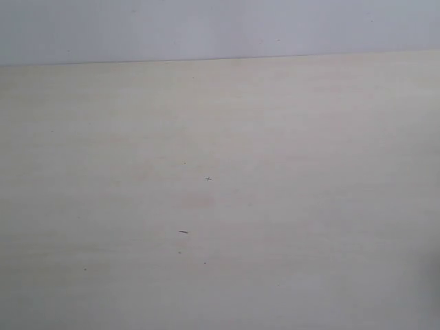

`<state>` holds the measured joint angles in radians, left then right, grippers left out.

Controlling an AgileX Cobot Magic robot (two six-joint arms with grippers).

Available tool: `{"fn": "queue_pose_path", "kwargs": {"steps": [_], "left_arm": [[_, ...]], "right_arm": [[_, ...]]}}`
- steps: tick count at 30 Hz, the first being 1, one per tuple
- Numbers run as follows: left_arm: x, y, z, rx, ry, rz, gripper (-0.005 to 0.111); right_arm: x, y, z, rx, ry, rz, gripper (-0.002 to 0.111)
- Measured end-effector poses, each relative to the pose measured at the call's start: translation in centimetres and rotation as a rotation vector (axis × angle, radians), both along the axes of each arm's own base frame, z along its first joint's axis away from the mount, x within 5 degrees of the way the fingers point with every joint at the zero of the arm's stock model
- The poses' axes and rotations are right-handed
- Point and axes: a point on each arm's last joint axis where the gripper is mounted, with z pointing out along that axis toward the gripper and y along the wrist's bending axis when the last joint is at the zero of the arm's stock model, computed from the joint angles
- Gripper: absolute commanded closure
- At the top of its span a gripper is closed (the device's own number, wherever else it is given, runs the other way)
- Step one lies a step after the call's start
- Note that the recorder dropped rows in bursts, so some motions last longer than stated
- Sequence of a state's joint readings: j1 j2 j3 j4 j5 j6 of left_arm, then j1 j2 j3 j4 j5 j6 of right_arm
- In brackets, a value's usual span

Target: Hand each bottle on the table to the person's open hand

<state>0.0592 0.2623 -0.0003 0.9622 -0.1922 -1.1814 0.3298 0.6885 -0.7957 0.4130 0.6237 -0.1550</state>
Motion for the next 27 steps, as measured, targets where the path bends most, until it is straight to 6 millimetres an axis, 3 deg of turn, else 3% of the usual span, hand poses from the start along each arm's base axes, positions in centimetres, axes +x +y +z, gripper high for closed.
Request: {"fn": "queue_pose_path", "kwargs": {"steps": [4,9,27], "left_arm": [[0.0,0.0,0.0,0.0,0.0,0.0,0.107],[0.0,0.0,0.0,0.0,0.0,0.0,0.107],[0.0,0.0,0.0,0.0,0.0,0.0,0.107]], "right_arm": [[-2.4,-0.8,1.2,0.037,-0.092,0.0,0.108],[-3.6,-1.2,1.6,0.051,-0.133,0.002,0.108],[-3.9,-1.3,1.7,0.056,-0.143,0.003,0.108]]}}
